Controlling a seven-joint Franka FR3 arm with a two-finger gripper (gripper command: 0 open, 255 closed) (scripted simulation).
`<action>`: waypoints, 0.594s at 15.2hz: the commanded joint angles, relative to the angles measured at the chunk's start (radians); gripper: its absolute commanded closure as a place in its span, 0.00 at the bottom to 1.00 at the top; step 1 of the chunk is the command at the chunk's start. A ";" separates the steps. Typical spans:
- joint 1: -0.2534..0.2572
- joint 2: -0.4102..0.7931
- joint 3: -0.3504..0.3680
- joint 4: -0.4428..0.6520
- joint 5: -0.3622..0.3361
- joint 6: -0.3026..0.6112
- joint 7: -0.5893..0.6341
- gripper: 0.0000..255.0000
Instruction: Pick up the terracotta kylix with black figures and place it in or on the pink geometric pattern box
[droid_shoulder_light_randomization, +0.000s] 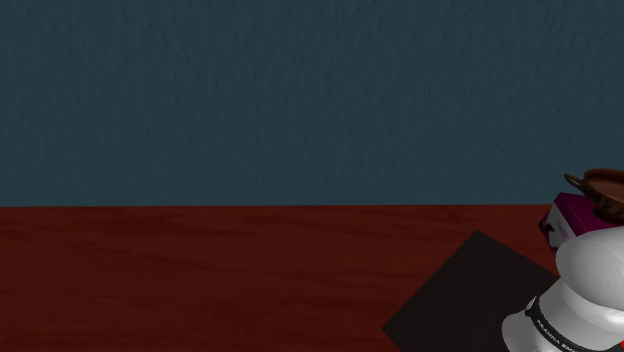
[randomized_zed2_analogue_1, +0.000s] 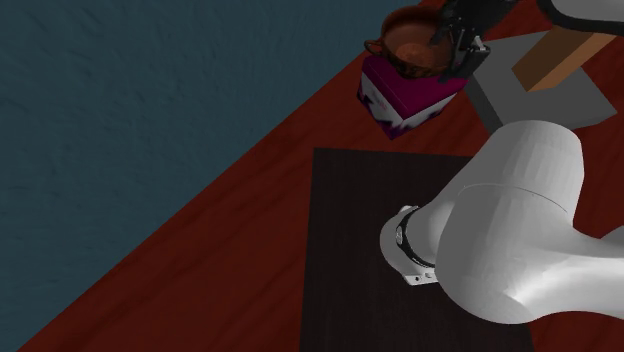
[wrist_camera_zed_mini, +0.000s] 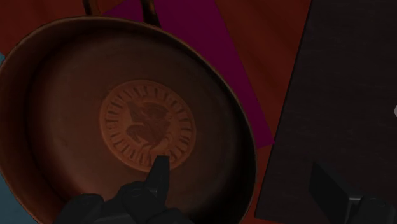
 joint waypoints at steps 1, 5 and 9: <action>0.008 -0.005 0.056 0.039 0.053 -0.047 -0.010 0.00; 0.011 -0.006 0.081 0.057 0.075 -0.067 -0.013 0.00; 0.011 -0.006 0.081 0.057 0.075 -0.067 -0.013 0.00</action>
